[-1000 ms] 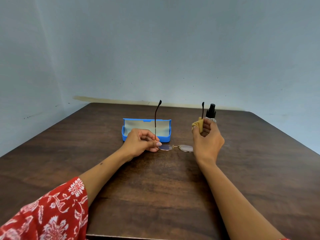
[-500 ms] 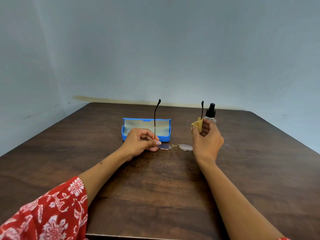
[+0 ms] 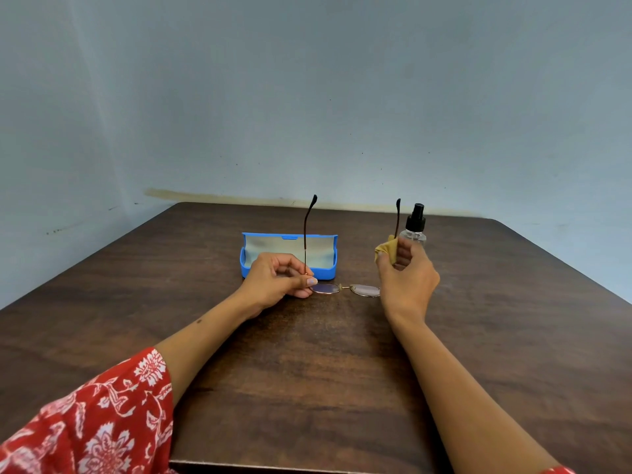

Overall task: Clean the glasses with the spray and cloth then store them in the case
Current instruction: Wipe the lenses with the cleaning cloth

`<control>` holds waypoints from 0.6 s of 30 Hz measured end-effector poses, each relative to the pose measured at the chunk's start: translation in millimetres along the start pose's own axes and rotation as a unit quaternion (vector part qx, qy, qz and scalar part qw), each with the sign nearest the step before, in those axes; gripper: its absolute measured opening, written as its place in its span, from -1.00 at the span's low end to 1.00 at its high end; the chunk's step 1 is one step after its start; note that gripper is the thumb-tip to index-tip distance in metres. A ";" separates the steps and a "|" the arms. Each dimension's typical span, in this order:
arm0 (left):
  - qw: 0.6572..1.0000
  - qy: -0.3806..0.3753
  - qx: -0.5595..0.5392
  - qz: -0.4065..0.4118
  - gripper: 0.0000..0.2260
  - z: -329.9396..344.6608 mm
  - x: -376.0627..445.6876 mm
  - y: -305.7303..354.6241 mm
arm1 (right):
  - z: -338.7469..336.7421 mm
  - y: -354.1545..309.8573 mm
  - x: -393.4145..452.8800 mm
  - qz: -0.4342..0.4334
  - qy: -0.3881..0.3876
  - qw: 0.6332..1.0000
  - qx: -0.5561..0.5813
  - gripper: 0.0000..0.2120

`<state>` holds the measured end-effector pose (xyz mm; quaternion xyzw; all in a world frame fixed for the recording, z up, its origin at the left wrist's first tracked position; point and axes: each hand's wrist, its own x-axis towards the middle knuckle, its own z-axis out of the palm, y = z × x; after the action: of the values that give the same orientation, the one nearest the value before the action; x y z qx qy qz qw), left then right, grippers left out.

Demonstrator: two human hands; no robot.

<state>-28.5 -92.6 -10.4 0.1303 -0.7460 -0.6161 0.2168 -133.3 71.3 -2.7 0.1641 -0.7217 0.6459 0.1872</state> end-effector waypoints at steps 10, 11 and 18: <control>1.000 0.008 -0.008 0.004 -0.93 0.4 0.2 -0.1 | 0.0 -0.1 -0.5 -0.005 -0.003 1.000 0.004 -0.73; 1.000 0.008 -0.009 0.003 -0.93 0.4 0.1 -0.1 | 0.0 -1.7 -0.7 -0.012 0.001 1.000 0.020 -0.72; 1.000 0.006 -0.012 0.004 -0.93 -0.8 2.0 -2.0 | 1.7 11.3 -0.9 0.054 -0.062 0.991 -0.104 -0.75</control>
<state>-30.0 -94.7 -11.9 0.1282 -0.7377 -0.6233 0.2254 -138.0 70.9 -13.2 0.1438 -0.8031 0.5650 0.1228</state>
